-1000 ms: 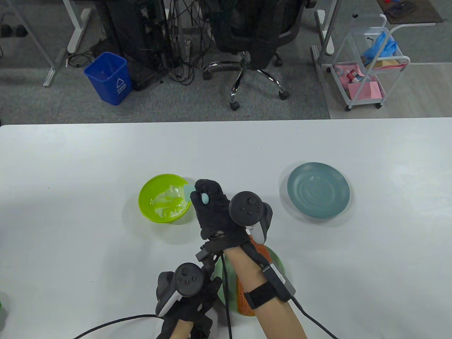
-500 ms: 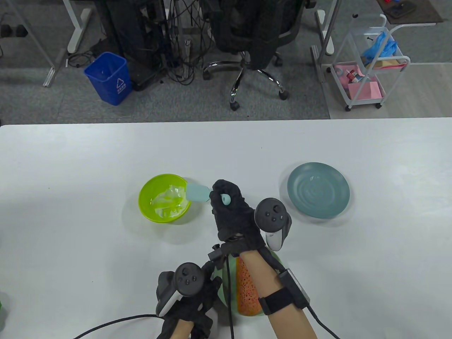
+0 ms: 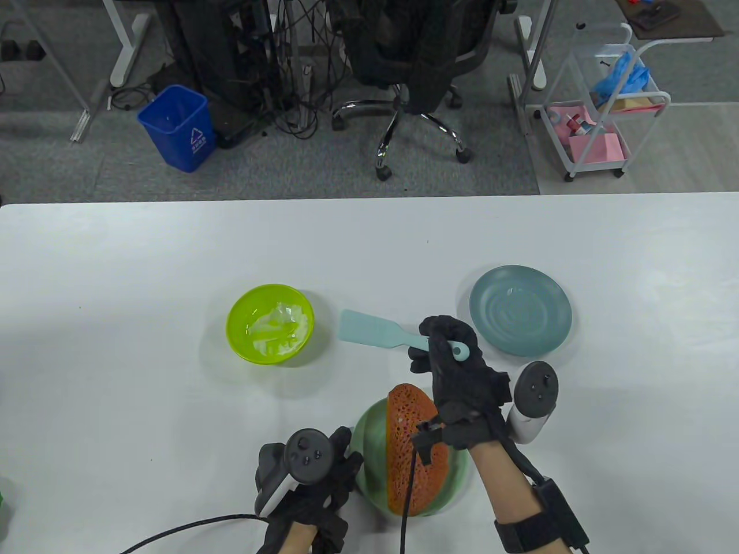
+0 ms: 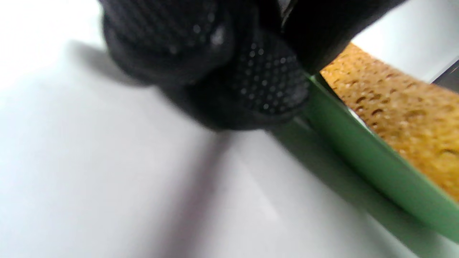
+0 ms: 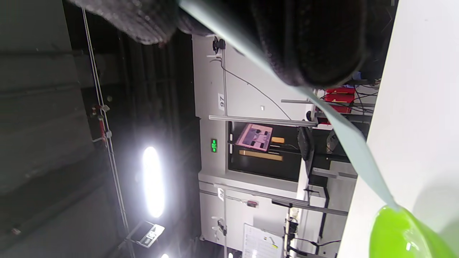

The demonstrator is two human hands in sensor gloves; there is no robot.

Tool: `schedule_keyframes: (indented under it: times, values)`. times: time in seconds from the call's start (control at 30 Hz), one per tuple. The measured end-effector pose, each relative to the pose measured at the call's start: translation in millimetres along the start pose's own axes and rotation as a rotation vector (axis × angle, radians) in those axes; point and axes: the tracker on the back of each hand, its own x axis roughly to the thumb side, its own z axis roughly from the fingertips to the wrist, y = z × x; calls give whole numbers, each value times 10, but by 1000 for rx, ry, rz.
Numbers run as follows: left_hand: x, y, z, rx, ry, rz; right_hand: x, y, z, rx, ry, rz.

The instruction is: Dip dessert spatula into salad dressing and spread onto bread slice

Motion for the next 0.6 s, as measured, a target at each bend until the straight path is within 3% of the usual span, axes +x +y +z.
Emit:
schedule_keyframes:
  times: [0.3, 0.6]
  values:
    - [-2, -1, 3, 1, 5, 5, -81, -520, 503, -27, 5, -182]
    - [-4, 0, 8, 1, 6, 9, -251, -865, 771, -88, 13, -223]
